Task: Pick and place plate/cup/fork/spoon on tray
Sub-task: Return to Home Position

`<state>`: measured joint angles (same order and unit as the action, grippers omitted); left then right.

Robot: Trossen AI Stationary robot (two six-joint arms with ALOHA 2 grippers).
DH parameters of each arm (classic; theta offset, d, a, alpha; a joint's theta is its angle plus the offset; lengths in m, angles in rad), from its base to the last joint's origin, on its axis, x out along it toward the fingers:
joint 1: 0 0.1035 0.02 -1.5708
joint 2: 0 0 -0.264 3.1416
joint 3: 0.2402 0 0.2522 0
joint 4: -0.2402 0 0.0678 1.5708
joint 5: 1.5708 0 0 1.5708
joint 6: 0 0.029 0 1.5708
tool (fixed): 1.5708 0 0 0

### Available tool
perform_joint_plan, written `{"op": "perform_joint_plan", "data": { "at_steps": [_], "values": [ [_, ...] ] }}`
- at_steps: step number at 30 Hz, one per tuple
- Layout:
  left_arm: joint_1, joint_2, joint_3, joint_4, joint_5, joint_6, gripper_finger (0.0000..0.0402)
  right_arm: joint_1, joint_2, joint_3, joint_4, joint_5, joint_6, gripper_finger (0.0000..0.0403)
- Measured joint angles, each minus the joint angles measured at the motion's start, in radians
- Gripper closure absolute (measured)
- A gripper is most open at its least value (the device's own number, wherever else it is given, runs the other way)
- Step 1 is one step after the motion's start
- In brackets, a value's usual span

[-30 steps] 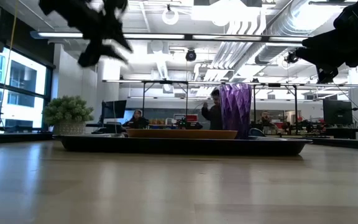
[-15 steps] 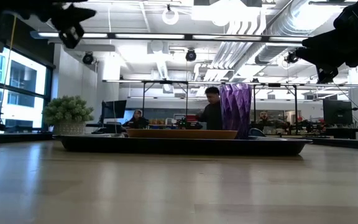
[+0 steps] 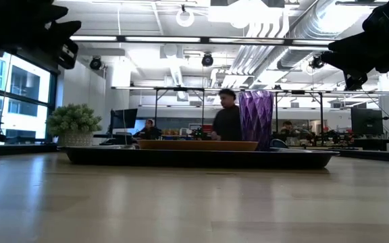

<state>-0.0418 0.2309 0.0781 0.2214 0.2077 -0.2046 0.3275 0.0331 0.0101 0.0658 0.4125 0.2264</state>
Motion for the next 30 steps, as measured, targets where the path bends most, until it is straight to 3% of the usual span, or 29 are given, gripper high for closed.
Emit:
{"op": "perform_joint_plan", "data": {
  "at_steps": [4, 8, 13, 23, 30],
  "values": [
    [0.0, -0.016, -0.068, 0.11, -0.007, 0.044, 0.0287, 0.0, 0.0, 0.0, 0.0, 0.0, 0.0, 0.0277],
    [0.0, -0.013, -0.066, 0.066, -0.022, 0.152, 0.0286, 0.0, 0.0, 0.0, 0.0, 0.0, 0.0, 0.0277],
    [0.003, -0.013, -0.066, -0.028, -0.117, 0.289, 0.0286, 0.0, 0.0, 0.0, 0.0, 0.0, 0.0, 0.0277],
    [0.003, -0.152, -0.066, -0.026, -0.107, 0.256, 0.026, 0.0, 0.0, 0.0, 0.0, 0.0, 0.0, 0.0277],
    [0.004, -0.228, -0.065, -0.166, -0.109, 0.224, 0.0233, 0.0, 0.0, 0.0, 0.0, 0.0, 0.0, 0.0277]
  ]
}}
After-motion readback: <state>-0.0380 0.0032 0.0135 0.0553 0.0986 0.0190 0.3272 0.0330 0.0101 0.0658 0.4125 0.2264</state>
